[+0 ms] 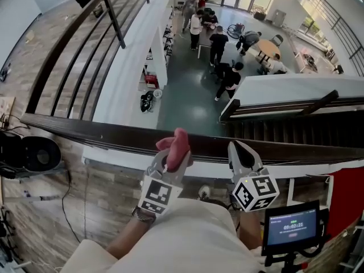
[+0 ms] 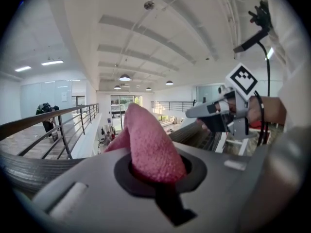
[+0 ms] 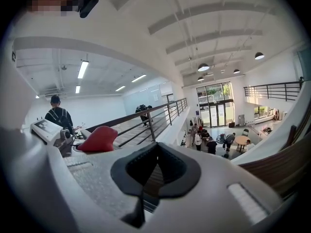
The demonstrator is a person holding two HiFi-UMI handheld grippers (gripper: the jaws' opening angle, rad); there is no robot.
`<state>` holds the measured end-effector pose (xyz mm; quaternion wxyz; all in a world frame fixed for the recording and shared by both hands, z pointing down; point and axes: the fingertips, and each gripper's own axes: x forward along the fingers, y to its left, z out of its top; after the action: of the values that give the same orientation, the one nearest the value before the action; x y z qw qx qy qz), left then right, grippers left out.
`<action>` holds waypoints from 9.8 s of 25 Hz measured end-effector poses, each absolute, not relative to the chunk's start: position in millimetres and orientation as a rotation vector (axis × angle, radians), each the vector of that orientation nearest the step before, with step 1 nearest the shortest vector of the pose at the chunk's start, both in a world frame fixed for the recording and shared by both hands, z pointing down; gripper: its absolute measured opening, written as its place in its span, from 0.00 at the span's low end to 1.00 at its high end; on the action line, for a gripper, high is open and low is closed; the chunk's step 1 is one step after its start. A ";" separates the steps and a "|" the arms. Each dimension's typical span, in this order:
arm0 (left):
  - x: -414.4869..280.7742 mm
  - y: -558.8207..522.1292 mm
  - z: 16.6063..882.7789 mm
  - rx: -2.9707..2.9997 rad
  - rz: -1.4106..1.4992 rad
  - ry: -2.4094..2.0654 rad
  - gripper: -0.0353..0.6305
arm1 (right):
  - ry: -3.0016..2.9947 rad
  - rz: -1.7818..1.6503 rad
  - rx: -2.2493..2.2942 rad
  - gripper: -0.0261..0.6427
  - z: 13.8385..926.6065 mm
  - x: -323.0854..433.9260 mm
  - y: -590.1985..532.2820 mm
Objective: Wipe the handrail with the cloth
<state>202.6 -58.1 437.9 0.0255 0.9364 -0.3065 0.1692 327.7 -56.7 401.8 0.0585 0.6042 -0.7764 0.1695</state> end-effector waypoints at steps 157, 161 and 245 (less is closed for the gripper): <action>301.9 -72.6 445.5 2.832 0.900 -1.354 0.10 | -2.408 0.506 1.800 0.04 423.0 461.1 -14.7; 301.7 -73.1 446.0 2.828 0.899 -1.344 0.10 | -2.403 0.503 1.803 0.04 423.6 460.7 -14.9; 422.4 -5.1 463.2 2.954 0.836 -0.797 0.10 | -2.397 0.613 1.809 0.04 419.9 488.4 -0.1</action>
<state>422.4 -5.1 463.2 -0.0150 0.9313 -0.2512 0.2635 488.4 -0.1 419.9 0.0382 0.5898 -0.7815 0.1997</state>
